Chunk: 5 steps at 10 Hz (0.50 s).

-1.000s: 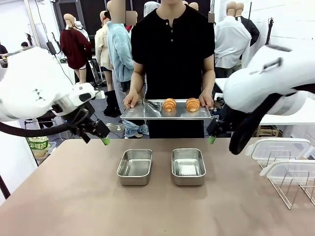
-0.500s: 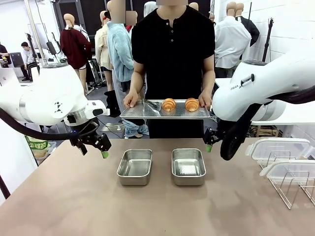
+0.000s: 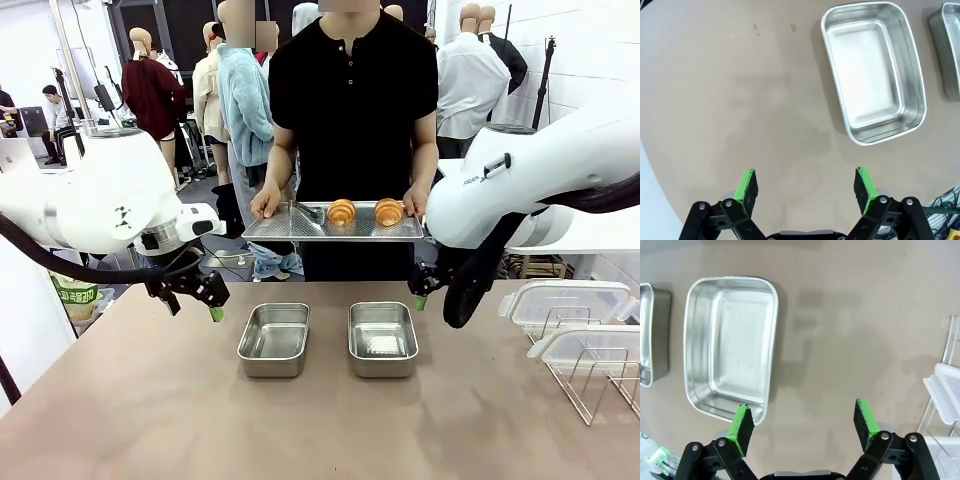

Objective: Place the bread in airtight containers.
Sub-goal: Lift both Airtight Container.

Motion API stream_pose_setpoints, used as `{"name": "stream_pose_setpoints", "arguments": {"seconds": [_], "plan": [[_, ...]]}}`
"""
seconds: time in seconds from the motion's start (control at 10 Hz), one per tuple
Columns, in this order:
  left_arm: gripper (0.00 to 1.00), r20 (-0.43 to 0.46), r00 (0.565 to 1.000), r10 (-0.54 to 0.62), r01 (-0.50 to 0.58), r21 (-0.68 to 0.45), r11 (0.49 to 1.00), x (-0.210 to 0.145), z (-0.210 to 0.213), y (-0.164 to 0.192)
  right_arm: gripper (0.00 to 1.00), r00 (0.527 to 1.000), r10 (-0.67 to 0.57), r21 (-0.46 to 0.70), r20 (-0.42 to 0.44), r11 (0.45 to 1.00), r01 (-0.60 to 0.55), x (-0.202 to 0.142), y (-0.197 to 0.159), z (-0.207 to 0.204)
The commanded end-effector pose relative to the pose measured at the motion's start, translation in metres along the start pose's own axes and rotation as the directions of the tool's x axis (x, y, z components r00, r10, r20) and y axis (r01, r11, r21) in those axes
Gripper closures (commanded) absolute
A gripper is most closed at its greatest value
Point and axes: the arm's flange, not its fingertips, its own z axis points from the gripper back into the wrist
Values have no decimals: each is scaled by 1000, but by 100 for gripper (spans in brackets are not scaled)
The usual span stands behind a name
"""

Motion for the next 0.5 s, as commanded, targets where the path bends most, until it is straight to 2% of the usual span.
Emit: {"name": "stream_pose_setpoints", "arguments": {"seconds": [0.0,0.2,0.4], "plan": [[0,12,999,40,-40,36,999,28,-15,-23,0,999,-38,-63,1,997,38,22,20,-13],[0,13,998,64,-64,48,997,48,-29,-36,0,989,-144,-77,-35,987,141,29,31,-23],[0,3,998,65,-65,47,997,55,-45,-44,0,974,-183,-39,-133,983,180,28,36,-36]]}}
